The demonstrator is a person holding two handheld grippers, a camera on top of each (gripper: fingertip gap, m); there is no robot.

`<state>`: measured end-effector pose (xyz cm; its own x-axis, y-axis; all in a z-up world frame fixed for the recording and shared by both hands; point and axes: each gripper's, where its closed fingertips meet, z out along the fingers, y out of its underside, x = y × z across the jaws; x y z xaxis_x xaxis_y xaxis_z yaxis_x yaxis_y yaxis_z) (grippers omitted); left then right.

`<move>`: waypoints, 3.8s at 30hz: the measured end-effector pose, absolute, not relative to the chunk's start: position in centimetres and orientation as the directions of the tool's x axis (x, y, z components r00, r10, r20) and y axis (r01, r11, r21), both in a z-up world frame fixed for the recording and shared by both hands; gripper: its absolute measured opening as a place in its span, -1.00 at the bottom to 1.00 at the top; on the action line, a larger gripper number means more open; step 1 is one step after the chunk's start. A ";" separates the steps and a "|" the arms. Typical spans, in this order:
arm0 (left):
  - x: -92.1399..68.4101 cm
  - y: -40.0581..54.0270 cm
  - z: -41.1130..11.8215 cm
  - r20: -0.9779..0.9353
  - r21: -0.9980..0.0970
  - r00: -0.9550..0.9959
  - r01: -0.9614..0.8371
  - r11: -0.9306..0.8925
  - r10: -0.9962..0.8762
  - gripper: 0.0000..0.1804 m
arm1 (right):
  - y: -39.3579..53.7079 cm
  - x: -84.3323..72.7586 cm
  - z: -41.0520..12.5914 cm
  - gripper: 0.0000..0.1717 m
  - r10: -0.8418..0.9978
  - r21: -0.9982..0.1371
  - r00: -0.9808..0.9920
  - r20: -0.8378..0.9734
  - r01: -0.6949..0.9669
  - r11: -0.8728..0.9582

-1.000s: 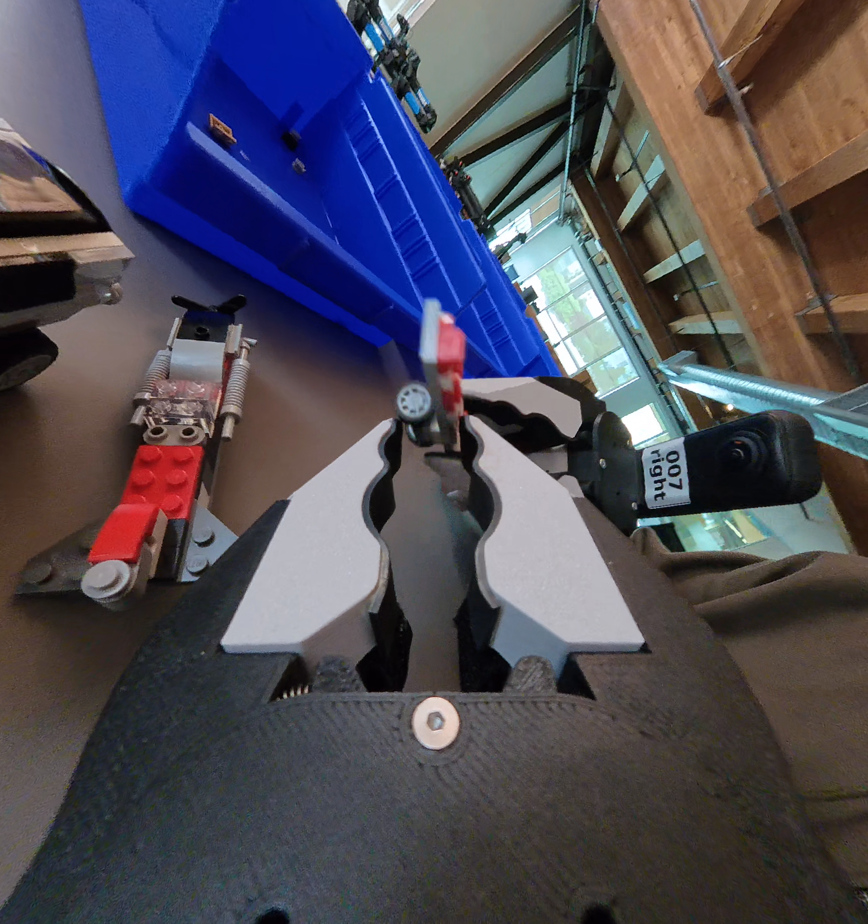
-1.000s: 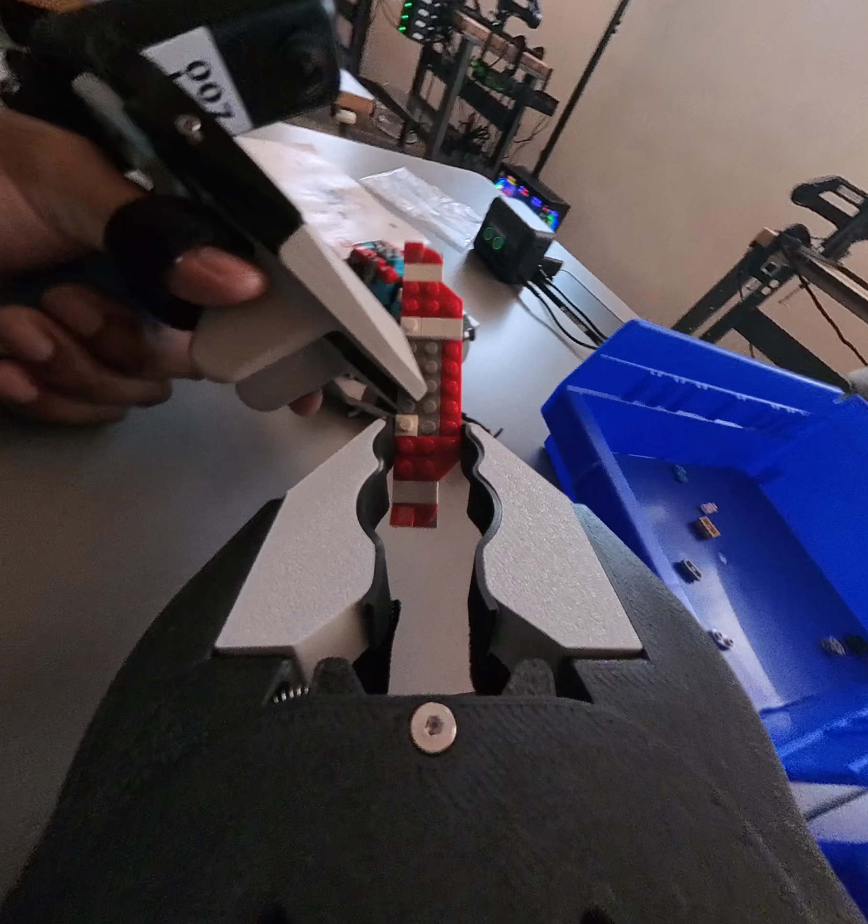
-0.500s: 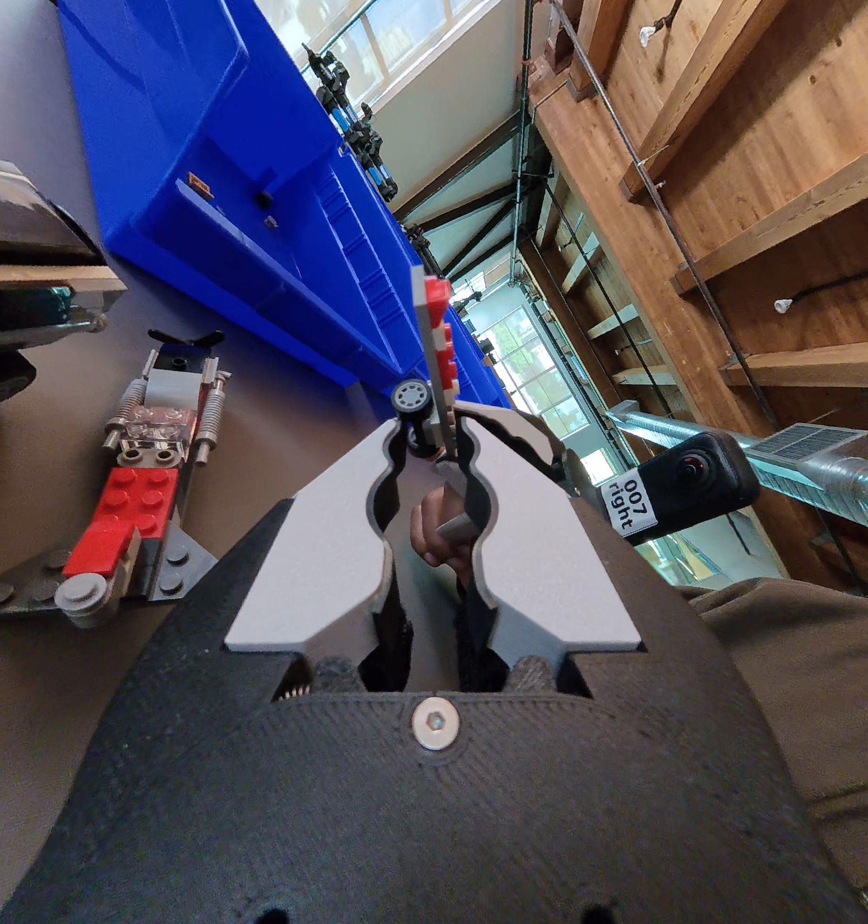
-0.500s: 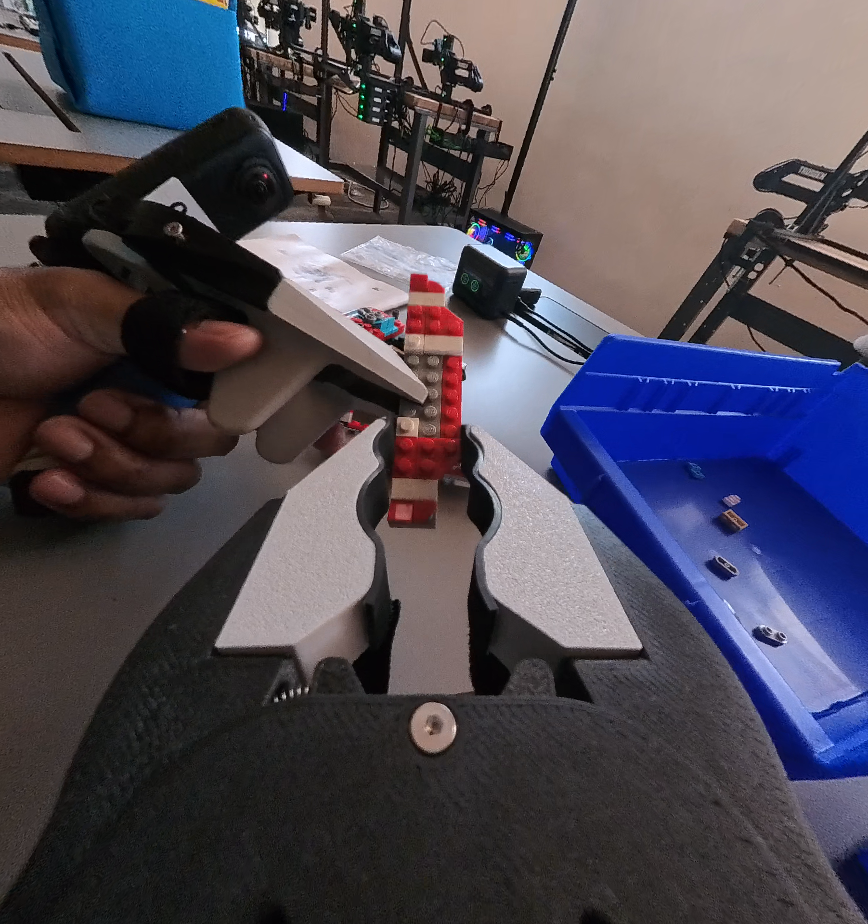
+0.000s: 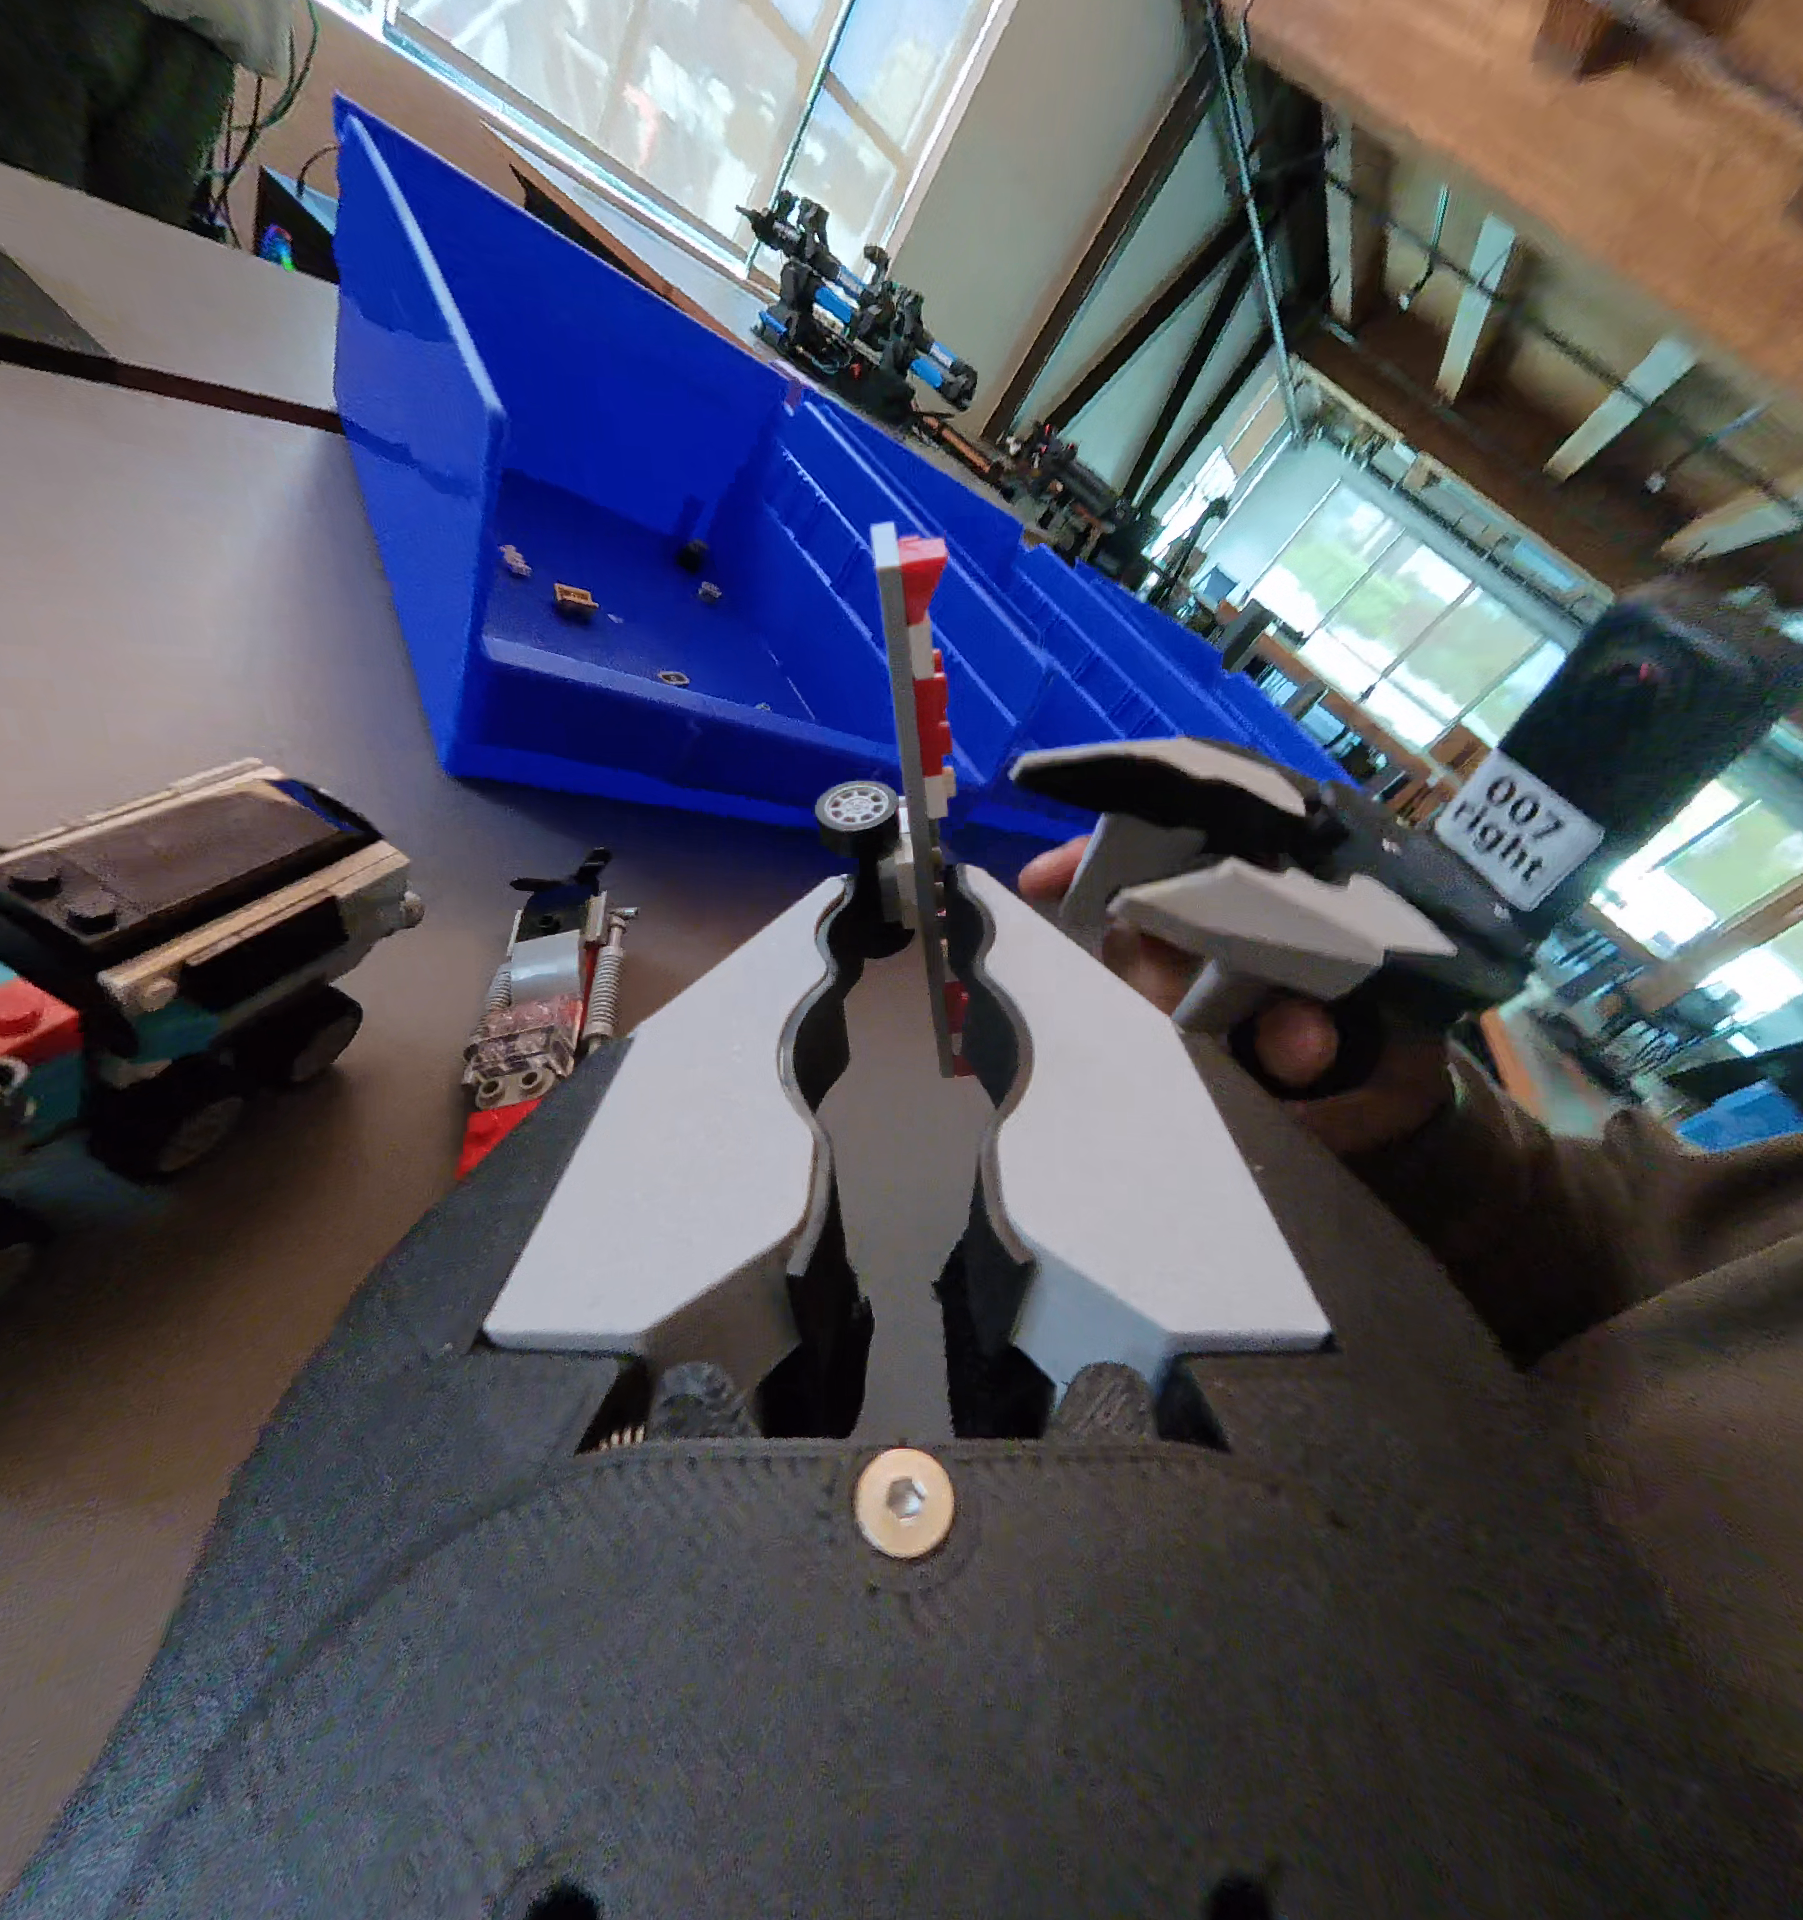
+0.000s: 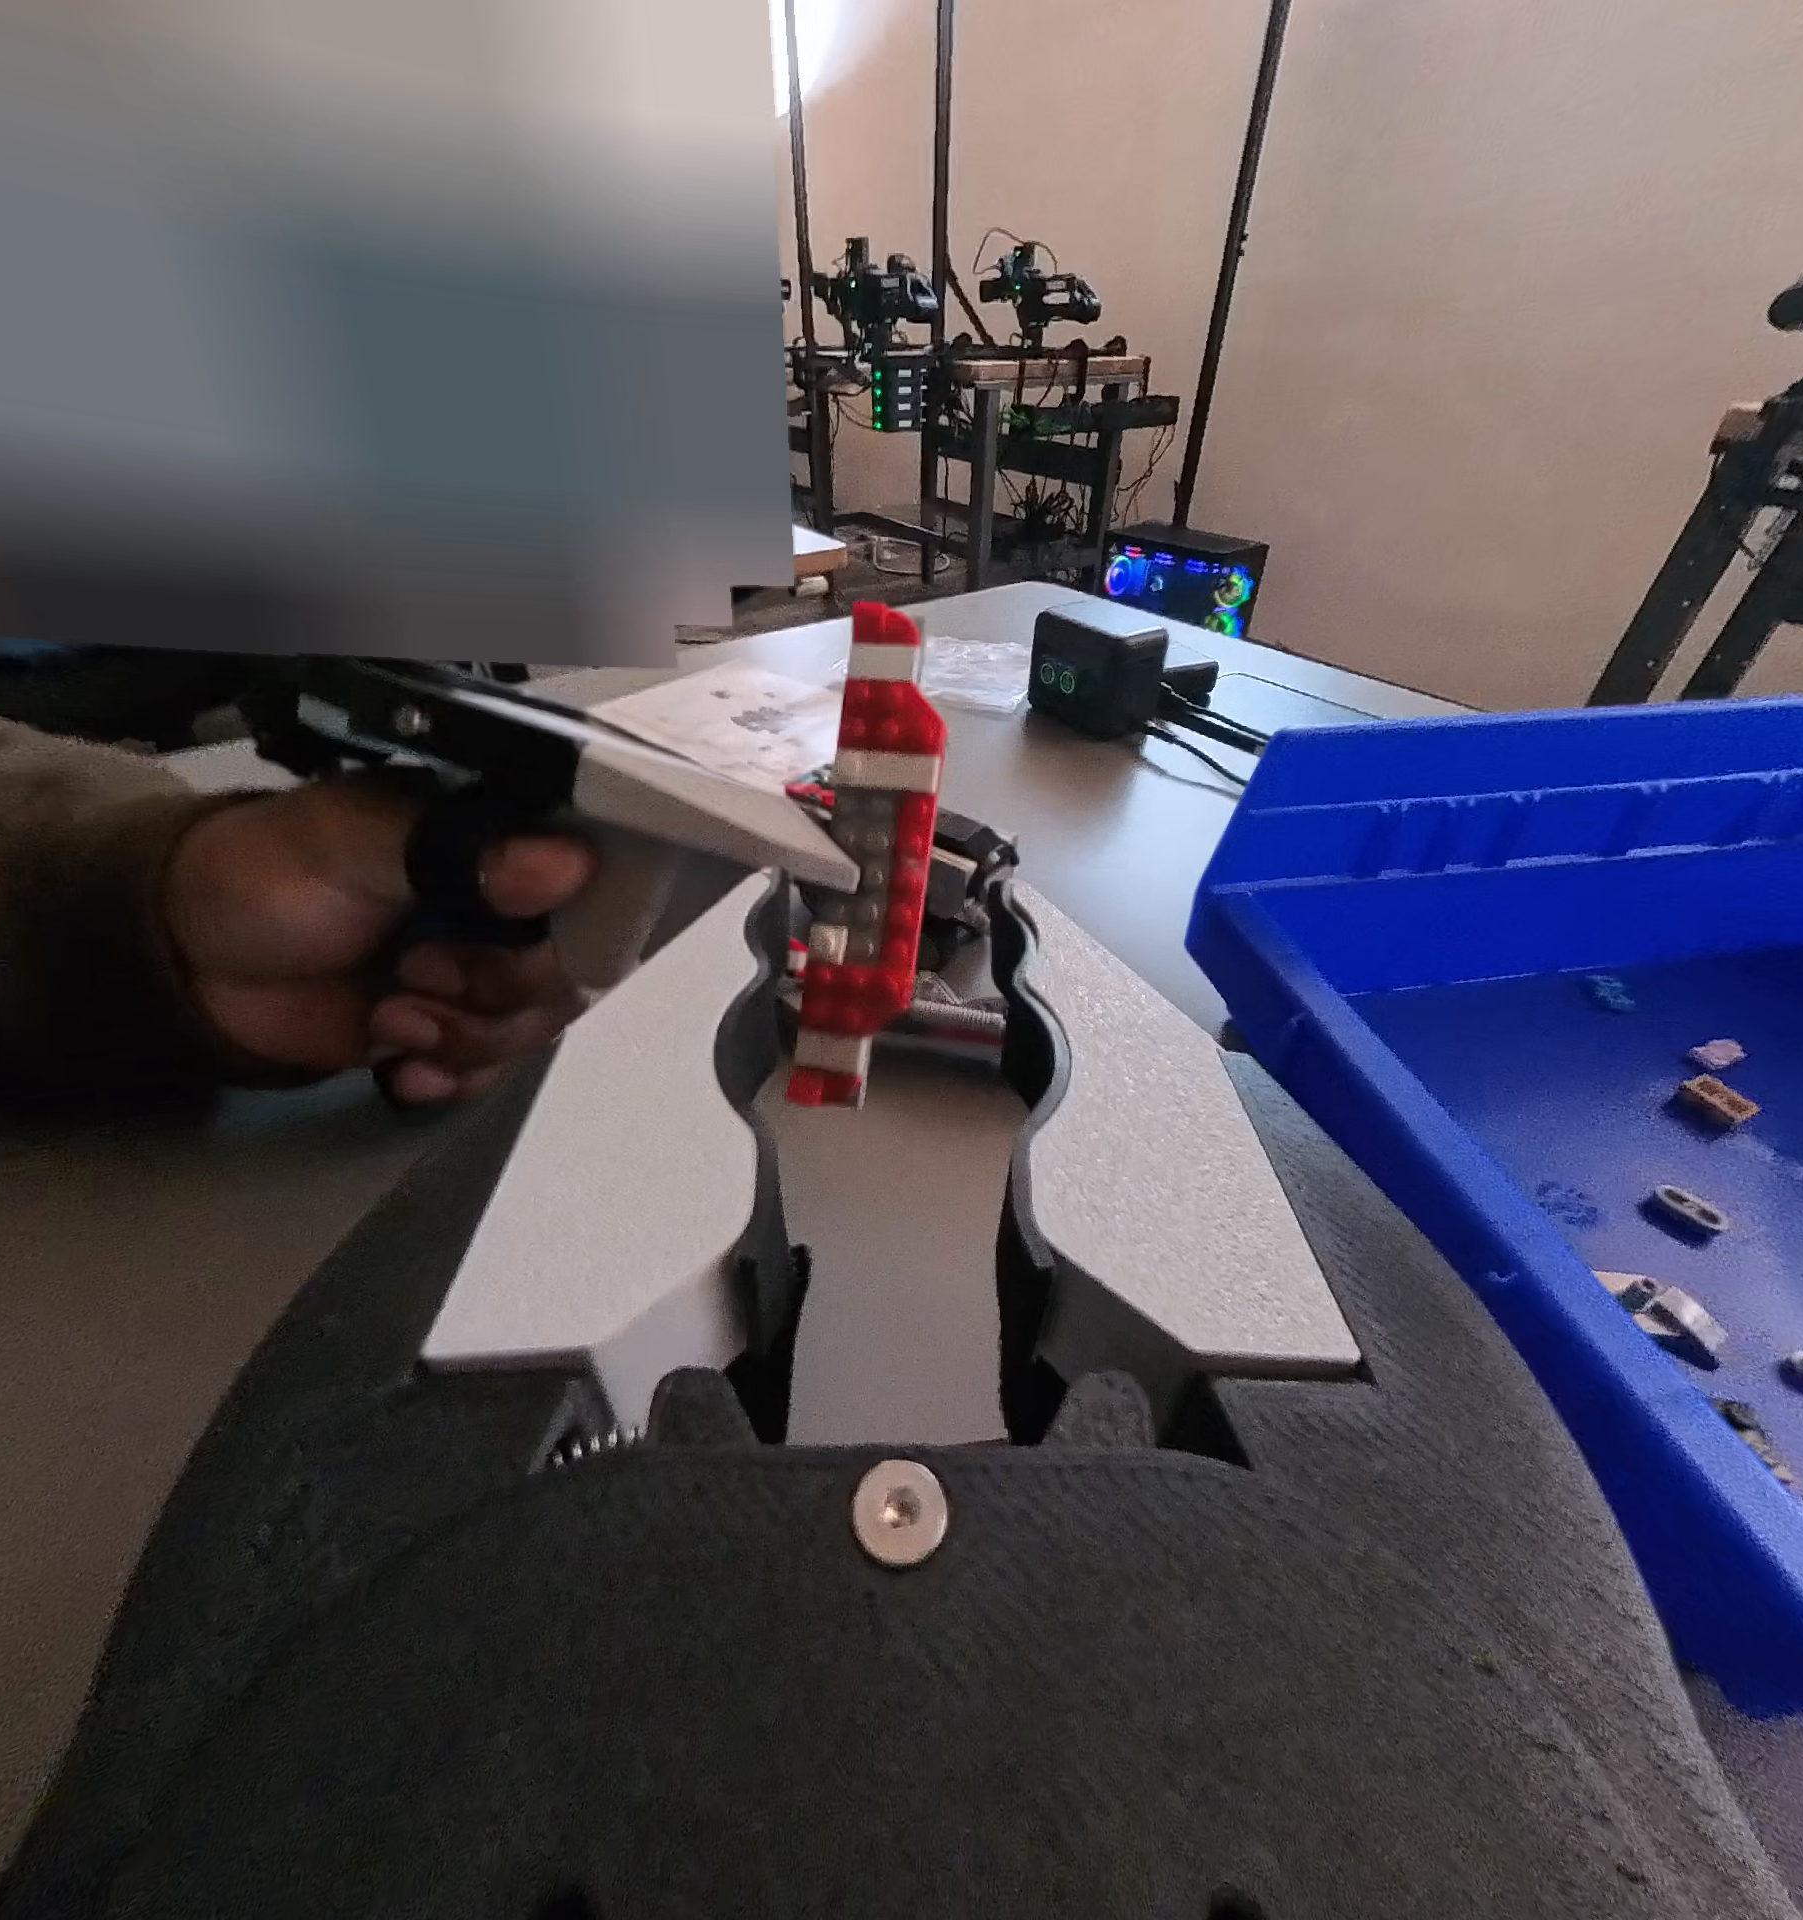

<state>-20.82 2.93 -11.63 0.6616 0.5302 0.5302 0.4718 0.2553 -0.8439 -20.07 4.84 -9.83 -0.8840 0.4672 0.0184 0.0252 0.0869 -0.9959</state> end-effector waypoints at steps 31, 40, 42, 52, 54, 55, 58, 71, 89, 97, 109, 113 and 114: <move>-19.1 4.2 -10.2 0.459 -0.874 0.802 0.484 0.035 0.381 -0.32 | 4.6 -20.0 -10.8 -0.71 0.463 -0.916 -0.814 0.352 -0.197 0.349; -18.7 4.5 -10.9 0.264 -0.933 0.842 0.346 -0.096 0.471 -0.73 | 3.6 -19.1 -12.0 -0.71 0.379 -0.832 -0.776 0.505 -0.319 0.455; -18.5 4.7 -11.3 0.288 -0.923 0.839 0.372 -0.100 0.461 -0.75 | 3.5 -18.9 -12.2 -0.71 0.361 -0.820 -0.773 0.521 -0.336 0.464; -18.8 4.9 -11.6 0.544 -0.826 0.746 0.558 0.086 0.385 -0.90 | 3.8 -19.1 -12.2 -0.71 0.348 -0.790 -0.745 0.568 -0.377 0.483; -19.1 4.7 -11.6 0.601 -0.790 0.707 0.595 0.145 0.373 -0.90 | 3.9 -19.3 -12.2 -0.71 0.361 -0.770 -0.712 0.602 -0.397 0.500; -19.3 4.7 -11.7 0.616 -0.781 0.694 0.601 0.170 0.373 -0.90 | 3.9 -19.4 -12.2 -0.70 0.368 -0.759 -0.695 0.618 -0.405 0.510; -19.6 4.4 -11.6 0.540 -0.835 0.718 0.521 0.176 0.438 -0.90 | 4.0 -19.5 -11.9 -0.68 0.387 -0.734 -0.648 0.656 -0.429 0.526; -18.5 4.3 -9.0 -0.146 -0.989 0.794 -0.099 -0.113 0.591 -0.90 | 5.1 -18.5 -10.2 -0.67 0.433 -0.721 -0.579 0.691 -0.515 0.464; -18.3 5.2 -10.1 0.315 -0.948 0.820 0.290 0.128 0.478 -0.90 | 4.1 -18.4 -10.2 -0.63 0.437 -0.691 -0.535 0.723 -0.544 0.477; -18.4 5.4 -11.3 0.566 -0.824 0.732 0.519 0.228 0.379 -0.90 | 3.5 -19.2 -11.4 -0.67 0.421 -0.691 -0.554 0.718 -0.500 0.522; -18.3 5.6 -11.7 0.489 -0.868 0.762 0.472 0.153 0.424 -0.90 | 3.7 -19.7 -12.6 -0.69 0.402 -0.711 -0.606 0.686 -0.443 0.546; -18.2 5.7 -11.9 0.452 -0.886 0.773 0.445 0.126 0.446 -0.90 | 3.7 -19.8 -12.9 -0.71 0.391 -0.702 -0.608 0.692 -0.439 0.561; -18.2 5.7 -11.9 0.446 -0.889 0.773 0.442 0.122 0.450 -0.90 | 3.7 -19.8 -13.0 -0.71 0.388 -0.697 -0.604 0.697 -0.441 0.565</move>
<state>-18.17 5.68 -11.92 0.7735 0.4504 0.4459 0.4416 0.1217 -0.8889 -19.77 3.67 -12.97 -0.6035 0.3878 0.6967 -0.4412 0.5654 -0.6969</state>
